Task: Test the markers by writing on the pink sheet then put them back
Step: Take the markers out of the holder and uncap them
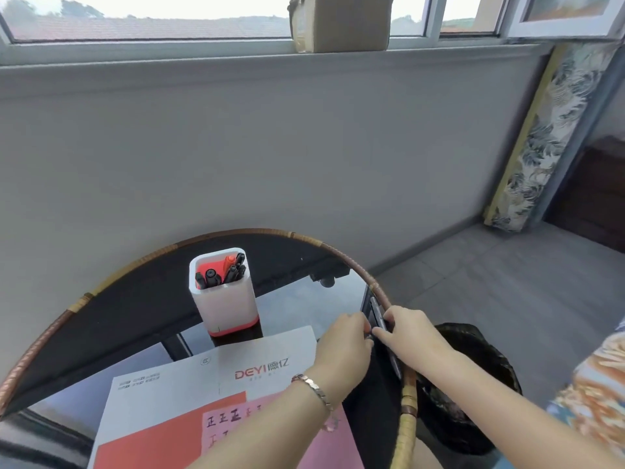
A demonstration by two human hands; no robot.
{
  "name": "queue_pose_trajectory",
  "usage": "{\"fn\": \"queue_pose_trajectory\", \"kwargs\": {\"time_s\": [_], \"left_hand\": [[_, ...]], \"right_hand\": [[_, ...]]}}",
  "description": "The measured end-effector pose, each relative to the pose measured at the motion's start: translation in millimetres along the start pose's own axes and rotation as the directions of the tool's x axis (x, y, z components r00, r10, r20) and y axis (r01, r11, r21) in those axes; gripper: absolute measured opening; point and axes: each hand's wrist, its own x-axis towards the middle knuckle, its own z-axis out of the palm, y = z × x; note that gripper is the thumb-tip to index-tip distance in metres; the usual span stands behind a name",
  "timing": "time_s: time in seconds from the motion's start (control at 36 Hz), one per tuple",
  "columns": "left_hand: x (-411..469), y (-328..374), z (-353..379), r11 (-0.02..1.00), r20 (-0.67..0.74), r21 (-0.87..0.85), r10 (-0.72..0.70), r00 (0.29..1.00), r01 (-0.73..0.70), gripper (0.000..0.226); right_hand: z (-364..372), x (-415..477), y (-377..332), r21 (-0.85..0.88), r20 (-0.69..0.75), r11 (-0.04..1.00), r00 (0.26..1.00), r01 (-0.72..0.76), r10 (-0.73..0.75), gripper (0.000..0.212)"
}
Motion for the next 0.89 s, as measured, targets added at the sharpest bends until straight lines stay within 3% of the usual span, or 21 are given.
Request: {"fn": "queue_pose_trajectory", "kwargs": {"time_s": [0.19,0.36,0.47,0.61,0.89], "left_hand": [[5,-2,-1,0.998,-0.061,-0.012,0.059,0.996,-0.060,0.028],[-24,-24,-32,0.993,-0.135,-0.018,0.111,0.985,-0.115,0.025],[-52,-52,-60,0.993,-0.200,-0.035,0.104,0.974,-0.114,0.024],[-82,-85,-95,0.997,-0.276,-0.081,-0.004,0.961,-0.019,0.023],[-113,-122,-120,0.995,-0.334,-0.089,-0.066,0.940,0.039,0.024]], "right_hand": [[-8,-1,5,0.033,-0.037,0.999,0.999,0.036,-0.035,0.022],[-19,-4,-39,0.141,-0.094,0.961,0.970,0.237,-0.225,0.023],[-17,-2,-93,0.167,-0.133,0.893,0.907,0.419,-0.400,0.021],[-6,-3,-160,0.156,-0.180,0.786,0.800,0.598,-0.573,0.027],[16,12,-199,0.017,-0.173,0.867,0.855,0.499,-0.489,0.025]]}}
